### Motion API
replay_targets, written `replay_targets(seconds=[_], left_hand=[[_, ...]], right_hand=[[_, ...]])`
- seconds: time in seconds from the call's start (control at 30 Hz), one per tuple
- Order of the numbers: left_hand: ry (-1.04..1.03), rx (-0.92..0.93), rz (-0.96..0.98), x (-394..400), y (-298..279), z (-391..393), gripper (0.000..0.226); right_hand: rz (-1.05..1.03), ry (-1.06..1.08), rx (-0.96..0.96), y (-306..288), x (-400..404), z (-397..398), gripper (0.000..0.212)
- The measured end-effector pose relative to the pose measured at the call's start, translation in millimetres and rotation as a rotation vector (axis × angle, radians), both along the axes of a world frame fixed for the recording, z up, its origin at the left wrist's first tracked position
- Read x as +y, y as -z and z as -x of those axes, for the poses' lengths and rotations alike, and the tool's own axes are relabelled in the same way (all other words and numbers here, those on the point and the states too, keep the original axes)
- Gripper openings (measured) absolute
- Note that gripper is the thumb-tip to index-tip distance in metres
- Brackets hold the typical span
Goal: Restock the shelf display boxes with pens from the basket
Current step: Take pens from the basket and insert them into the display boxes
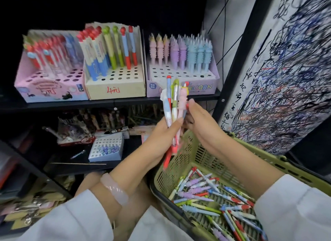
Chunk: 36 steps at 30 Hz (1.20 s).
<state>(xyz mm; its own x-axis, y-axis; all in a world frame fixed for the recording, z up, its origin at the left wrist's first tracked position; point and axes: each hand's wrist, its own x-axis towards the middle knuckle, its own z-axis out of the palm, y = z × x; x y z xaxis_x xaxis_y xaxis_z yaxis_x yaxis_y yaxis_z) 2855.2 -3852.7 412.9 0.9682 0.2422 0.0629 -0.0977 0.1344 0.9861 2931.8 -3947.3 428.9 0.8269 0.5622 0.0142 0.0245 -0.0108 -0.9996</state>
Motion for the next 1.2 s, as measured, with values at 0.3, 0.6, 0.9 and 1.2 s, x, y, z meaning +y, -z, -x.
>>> replay_targets(seconds=[0.3, 0.6, 0.9, 1.2], left_hand=[[-0.148, -0.044, 0.002, 51, -24, 24, 0.013], [-0.344, 0.030, -0.001, 115, -50, 28, 0.014], [-0.366, 0.020, -0.166, 165, -52, 32, 0.018], [-0.318, -0.009, -0.152, 180, -47, 30, 0.020]], right_hand=[[0.065, -0.018, -0.233, -29, 52, 20, 0.020], [-0.029, 0.147, -0.431, -90, 107, -4, 0.022], [0.323, 0.384, -0.942, -138, 172, -73, 0.016], [0.633, 0.260, -1.045, -119, 198, -93, 0.024]])
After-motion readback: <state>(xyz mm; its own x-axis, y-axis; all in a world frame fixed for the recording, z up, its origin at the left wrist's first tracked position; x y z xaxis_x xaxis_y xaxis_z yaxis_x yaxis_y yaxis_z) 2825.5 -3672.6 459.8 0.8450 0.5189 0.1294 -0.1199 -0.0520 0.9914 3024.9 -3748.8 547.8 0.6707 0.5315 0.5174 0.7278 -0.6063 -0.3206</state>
